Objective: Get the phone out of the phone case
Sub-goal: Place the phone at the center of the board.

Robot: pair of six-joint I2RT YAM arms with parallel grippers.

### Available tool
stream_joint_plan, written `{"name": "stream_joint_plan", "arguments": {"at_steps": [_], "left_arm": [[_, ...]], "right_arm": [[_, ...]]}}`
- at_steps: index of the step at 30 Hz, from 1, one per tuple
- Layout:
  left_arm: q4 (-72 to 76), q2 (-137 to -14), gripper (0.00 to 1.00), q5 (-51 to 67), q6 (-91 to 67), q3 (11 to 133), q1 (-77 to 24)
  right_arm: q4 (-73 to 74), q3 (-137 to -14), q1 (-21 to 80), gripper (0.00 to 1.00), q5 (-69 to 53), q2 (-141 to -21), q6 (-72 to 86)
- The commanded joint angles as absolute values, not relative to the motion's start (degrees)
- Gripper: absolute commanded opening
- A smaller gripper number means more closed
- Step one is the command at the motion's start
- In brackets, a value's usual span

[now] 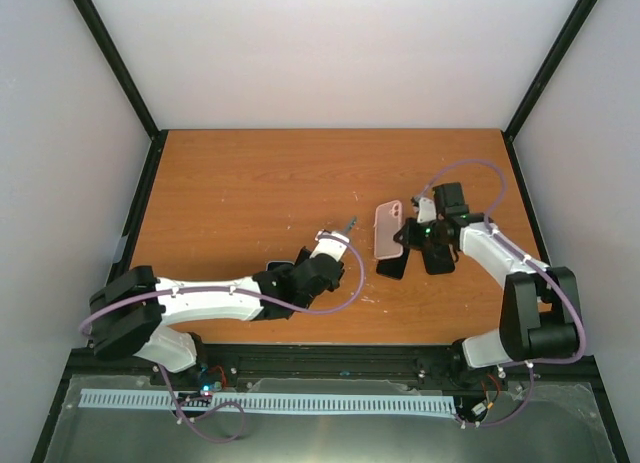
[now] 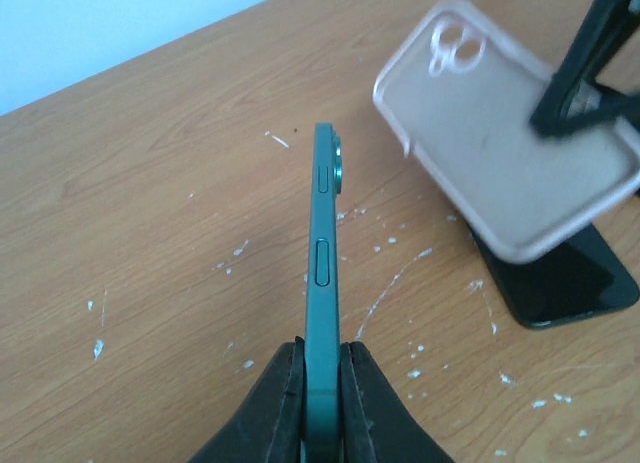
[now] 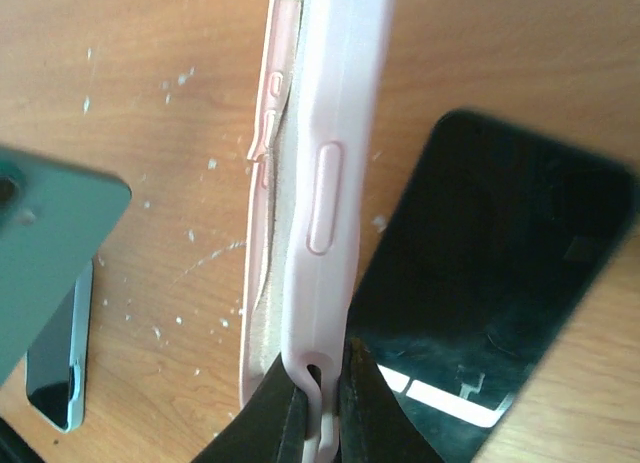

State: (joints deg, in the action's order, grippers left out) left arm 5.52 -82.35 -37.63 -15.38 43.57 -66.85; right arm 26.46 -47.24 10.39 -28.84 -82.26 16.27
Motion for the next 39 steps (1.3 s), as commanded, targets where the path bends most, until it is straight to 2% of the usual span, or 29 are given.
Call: {"name": "stream_joint_plan", "arguments": {"at_steps": [1,7,13,21,23,28,34,39], "left_arm": [[0.8,-83.1,0.00,-37.7,-13.9,47.8,-66.5],[-2.7,-90.4,0.00,-41.2,-9.7,52.9,-66.5],[0.0,-96.9,0.00,-46.4,-2.2,55.6,-66.6],[-6.1,-106.9,0.00,-56.7,0.7,59.9,-68.4],[-10.8,-110.0,0.01,-56.2,-2.8,60.1,-68.8],[-11.3,-114.1,0.03,-54.5,-5.9,59.9,-69.8],[-11.8,-121.0,0.10,-55.2,-8.0,62.6,-72.2],[-14.4,-123.8,0.27,-54.2,-12.1,64.2,-73.1]], "right_arm": [[29.9,-52.9,5.3,0.03,-27.7,-78.3,9.9],[31.1,-51.8,-1.7,0.03,-23.0,-69.8,3.9],[28.6,-47.3,-10.9,0.03,-25.1,-63.0,3.4],[26.3,-45.5,-11.8,0.03,-28.8,-62.3,3.8],[26.1,-45.2,-11.8,0.03,-29.4,-62.9,3.7],[25.8,-44.8,-11.8,0.03,-30.3,-63.1,3.7],[25.4,-44.1,-11.8,0.03,-30.8,-62.6,3.9],[25.4,-43.9,-11.8,0.03,-30.7,-62.7,4.0]]}}
